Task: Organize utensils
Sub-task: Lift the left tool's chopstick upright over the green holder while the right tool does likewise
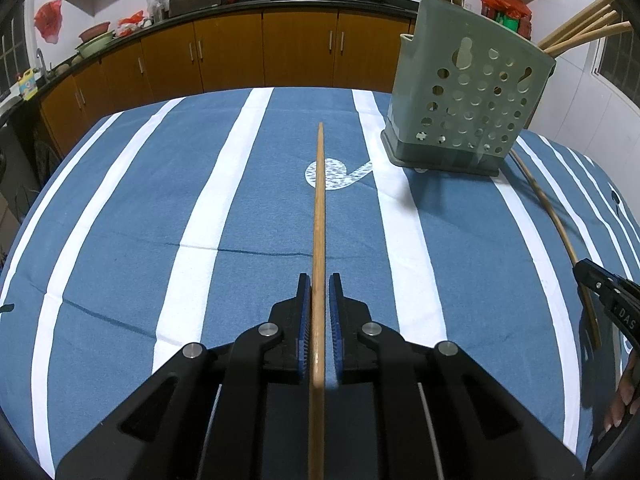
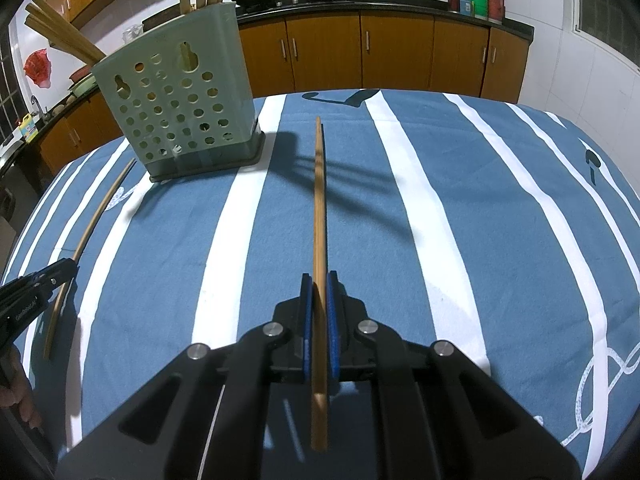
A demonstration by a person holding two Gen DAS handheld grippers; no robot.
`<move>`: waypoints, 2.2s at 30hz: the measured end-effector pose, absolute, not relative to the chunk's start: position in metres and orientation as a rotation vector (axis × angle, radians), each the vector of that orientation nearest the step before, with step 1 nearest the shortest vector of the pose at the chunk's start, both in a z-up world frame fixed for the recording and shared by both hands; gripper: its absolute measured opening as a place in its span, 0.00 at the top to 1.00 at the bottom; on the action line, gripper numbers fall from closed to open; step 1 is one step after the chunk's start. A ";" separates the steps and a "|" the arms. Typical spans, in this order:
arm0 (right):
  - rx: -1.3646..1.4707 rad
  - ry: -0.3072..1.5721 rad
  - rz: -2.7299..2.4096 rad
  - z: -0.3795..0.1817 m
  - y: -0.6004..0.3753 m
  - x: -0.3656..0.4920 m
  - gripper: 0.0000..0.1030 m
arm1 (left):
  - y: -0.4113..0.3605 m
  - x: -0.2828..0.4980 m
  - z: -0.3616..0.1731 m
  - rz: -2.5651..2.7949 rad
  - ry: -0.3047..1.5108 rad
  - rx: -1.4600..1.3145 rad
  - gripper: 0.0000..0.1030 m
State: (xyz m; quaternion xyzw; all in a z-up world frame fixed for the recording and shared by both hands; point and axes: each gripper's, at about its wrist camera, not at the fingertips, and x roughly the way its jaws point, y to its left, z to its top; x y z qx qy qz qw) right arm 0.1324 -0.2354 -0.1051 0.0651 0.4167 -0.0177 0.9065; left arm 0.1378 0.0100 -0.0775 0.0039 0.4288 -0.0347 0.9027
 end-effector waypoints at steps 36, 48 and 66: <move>0.237 0.354 0.077 0.090 -0.266 0.096 0.92 | 0.013 0.124 0.095 -0.239 0.489 -0.092 0.93; 0.240 0.094 0.144 0.171 -0.247 0.092 0.92 | -0.011 0.117 0.157 -0.322 0.304 -0.082 0.93; 0.187 0.157 0.068 0.130 -0.223 0.181 0.92 | -0.039 0.170 0.119 -0.309 0.398 -0.028 0.93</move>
